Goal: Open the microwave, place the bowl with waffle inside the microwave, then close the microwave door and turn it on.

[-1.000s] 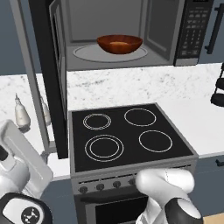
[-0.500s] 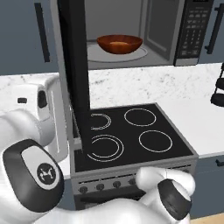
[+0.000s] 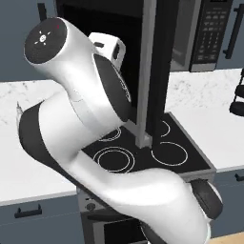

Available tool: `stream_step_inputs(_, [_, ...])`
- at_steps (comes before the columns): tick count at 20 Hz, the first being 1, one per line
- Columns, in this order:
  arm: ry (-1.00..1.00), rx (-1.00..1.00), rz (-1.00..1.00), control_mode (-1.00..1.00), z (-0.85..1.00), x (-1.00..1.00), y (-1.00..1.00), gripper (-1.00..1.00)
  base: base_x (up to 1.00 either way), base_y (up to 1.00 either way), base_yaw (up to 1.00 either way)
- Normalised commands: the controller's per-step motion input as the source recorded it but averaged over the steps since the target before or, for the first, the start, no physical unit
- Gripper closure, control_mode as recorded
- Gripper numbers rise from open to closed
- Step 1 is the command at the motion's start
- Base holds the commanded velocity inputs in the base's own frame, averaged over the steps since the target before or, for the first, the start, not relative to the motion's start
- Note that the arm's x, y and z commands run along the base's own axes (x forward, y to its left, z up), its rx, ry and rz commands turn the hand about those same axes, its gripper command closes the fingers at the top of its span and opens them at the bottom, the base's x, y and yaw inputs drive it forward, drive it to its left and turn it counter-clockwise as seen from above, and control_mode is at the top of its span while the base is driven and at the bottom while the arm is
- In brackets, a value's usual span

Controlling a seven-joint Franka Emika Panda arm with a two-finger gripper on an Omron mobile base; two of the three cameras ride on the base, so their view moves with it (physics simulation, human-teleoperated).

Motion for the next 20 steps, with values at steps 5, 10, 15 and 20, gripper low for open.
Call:
stream_step_inputs(5, [0.21, 0.14, 0.01, -1.00, 0.00, 1.00, -1.00, -1.00, 0.00, 0.00, 0.00])
stream_step_inputs(10, [0.21, 0.07, 0.05, -1.00, 0.00, 1.00, -0.99, -1.00, 0.00, 0.00, 0.00])
stream_step_inputs(15, [0.13, 0.06, 0.10, -1.00, 0.00, 1.00, -0.90, -1.00, 0.00, 0.00, 0.00])
stream_step_inputs(20, [0.00, 0.02, 0.23, -1.00, 0.00, 1.00, -0.48, -1.00, 0.00, 0.00, 0.00])
